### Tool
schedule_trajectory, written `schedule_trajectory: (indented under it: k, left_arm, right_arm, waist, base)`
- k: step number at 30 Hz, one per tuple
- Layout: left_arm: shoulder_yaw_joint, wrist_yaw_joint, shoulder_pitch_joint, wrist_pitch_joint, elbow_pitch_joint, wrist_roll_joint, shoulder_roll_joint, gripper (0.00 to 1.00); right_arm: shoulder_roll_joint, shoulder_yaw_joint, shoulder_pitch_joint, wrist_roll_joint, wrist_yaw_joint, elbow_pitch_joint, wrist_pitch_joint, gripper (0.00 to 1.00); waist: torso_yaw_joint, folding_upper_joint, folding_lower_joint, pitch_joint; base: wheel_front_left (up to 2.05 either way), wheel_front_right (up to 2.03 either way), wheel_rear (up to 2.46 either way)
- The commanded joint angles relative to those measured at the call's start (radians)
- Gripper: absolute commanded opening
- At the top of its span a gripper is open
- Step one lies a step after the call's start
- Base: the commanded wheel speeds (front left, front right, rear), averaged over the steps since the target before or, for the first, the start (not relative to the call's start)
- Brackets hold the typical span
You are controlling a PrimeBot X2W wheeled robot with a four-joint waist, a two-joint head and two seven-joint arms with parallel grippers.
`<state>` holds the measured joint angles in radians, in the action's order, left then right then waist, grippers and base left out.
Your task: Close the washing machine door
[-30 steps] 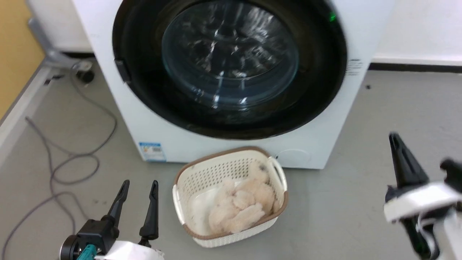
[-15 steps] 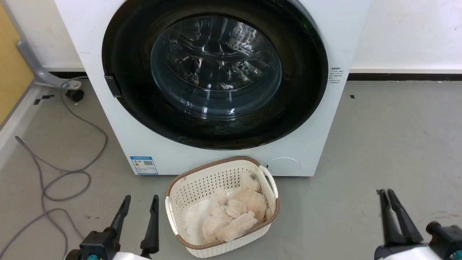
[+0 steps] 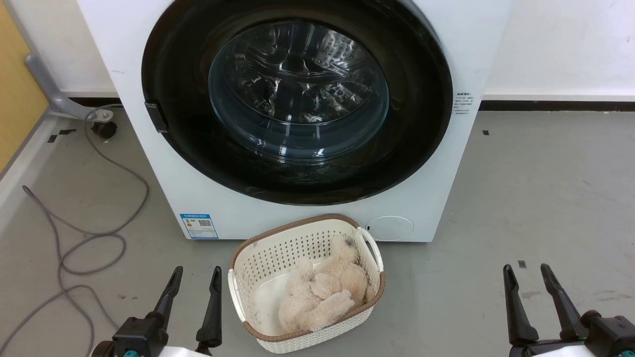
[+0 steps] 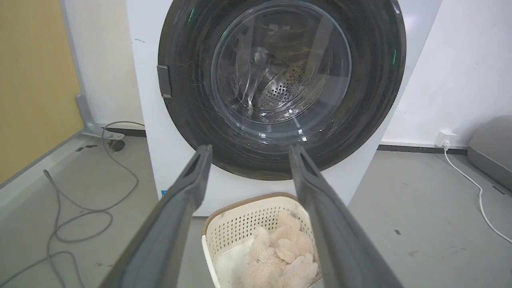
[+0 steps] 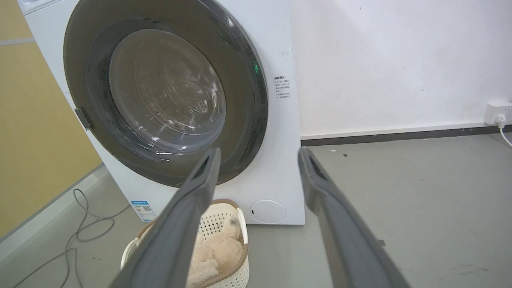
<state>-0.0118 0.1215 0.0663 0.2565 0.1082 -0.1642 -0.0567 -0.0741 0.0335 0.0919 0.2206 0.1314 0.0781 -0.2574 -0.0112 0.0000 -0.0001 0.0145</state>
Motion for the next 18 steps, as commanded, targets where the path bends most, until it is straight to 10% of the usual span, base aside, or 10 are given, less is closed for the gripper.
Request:
schedule_trajectory:
  k: [1, 5, 6, 18]
  left_arm:
    - [0.002, -0.007, 0.012, 0.005, -0.005, 0.008, 0.001, 1.0]
    - [0.005, -0.016, 0.012, 0.005, -0.01, 0.01, 0.003, 1.0]
    - [0.002, -0.014, 0.001, 0.0, -0.007, 0.004, 0.003, 0.0]
    - [0.0, -0.021, -0.004, -0.019, -0.012, 0.015, 0.003, 0.0]
  right_arm:
    - [0.006, 0.0, 0.007, -0.003, -0.001, -0.008, -0.004, 1.0]
    - [0.009, -0.006, 0.006, -0.004, -0.001, -0.014, -0.004, 1.0]
    - [0.004, -0.006, 0.0, -0.001, 0.0, -0.009, 0.0, 0.0]
    - [0.005, -0.007, -0.007, -0.017, 0.0, -0.013, 0.019, 0.0]
  waist:
    - [0.0, 0.0, 0.0001, 0.0]
    - [0.001, 0.0, 0.0001, 0.001]
    - [0.001, 0.0, 0.0001, 0.001]
    - [0.002, 0.0, 0.0001, 0.0]
  base:
    - [0.0, 0.0, 0.0]
    - [0.0, 0.0, 0.0]
    - [0.0, 0.0, 0.0]
    - [0.0, 0.0, 0.0]
